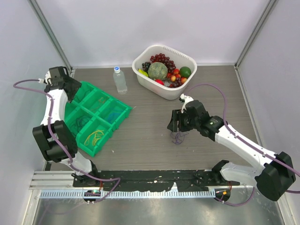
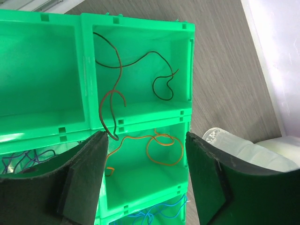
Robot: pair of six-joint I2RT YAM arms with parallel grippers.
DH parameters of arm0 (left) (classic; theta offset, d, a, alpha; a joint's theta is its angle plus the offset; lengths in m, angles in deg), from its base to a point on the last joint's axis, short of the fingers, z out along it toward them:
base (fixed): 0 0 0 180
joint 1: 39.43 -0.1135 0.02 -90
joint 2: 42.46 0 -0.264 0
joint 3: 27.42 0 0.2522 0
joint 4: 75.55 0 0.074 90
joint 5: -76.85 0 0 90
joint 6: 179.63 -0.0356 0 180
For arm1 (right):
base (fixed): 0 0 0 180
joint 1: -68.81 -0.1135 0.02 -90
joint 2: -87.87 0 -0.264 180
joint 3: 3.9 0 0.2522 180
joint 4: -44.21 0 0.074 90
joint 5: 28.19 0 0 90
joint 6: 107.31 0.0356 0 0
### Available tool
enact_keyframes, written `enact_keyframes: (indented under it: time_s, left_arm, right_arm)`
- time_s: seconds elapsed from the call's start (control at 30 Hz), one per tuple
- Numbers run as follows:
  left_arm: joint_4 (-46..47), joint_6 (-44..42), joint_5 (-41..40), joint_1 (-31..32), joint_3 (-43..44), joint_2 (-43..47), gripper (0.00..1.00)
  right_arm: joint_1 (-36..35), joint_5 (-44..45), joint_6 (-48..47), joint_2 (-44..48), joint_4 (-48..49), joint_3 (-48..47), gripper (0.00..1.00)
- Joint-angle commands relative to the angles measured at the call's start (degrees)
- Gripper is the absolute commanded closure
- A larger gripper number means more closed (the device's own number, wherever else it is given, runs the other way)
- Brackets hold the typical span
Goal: Untangle the cables
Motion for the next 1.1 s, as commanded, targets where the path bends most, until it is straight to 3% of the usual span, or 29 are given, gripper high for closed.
enact_keyframes:
  time_s: [0.0, 0.07, 0.23, 0.37, 0.63, 0.77, 0.87, 1.07]
  left_arm:
    - [2.6, -1.9, 1.4, 0.0, 0.0, 1.3, 0.32]
    - [3.0, -2.2, 2.4, 0.1, 0.8, -1.0, 0.39]
    - [8.9, -4.0, 1.3, -0.1, -0.2, -3.6, 0.8]
    - [9.9, -5.6, -0.6, -0.1, 2.7, -8.1, 1.0]
    - [2.6, -5.7, 0.8, 0.0, 12.1, -20.1, 1.0]
    - [-4.0, -5.8, 0.6, 0.0, 16.1, -18.9, 0.7]
    - [-4.1, -5.9, 0.8, 0.0, 14.2, -14.4, 0.52]
    - [-3.8, -5.8, 3.4, 0.9, 9.1, -3.6, 0.34]
  right_arm:
    - [0.5, 1.1, 1.5, -0.3, -4.8, -3.9, 0.35]
    - [0.4, 0.9, 2.5, 0.3, -5.6, -4.4, 0.36]
    - [0.4, 1.3, 4.8, 3.6, -7.3, -3.6, 0.36]
    - [0.4, 1.7, 4.8, 4.4, -8.7, -3.4, 0.36]
    - [0.7, 2.9, 3.3, 1.0, -12.2, -7.9, 0.36]
    - [1.1, 3.4, 2.3, -2.1, -13.1, -9.2, 0.36]
    - [2.1, 4.3, 2.4, -4.8, -12.8, -9.4, 0.36]
    - [5.1, 9.4, 5.3, -8.5, -12.6, -8.2, 0.36]
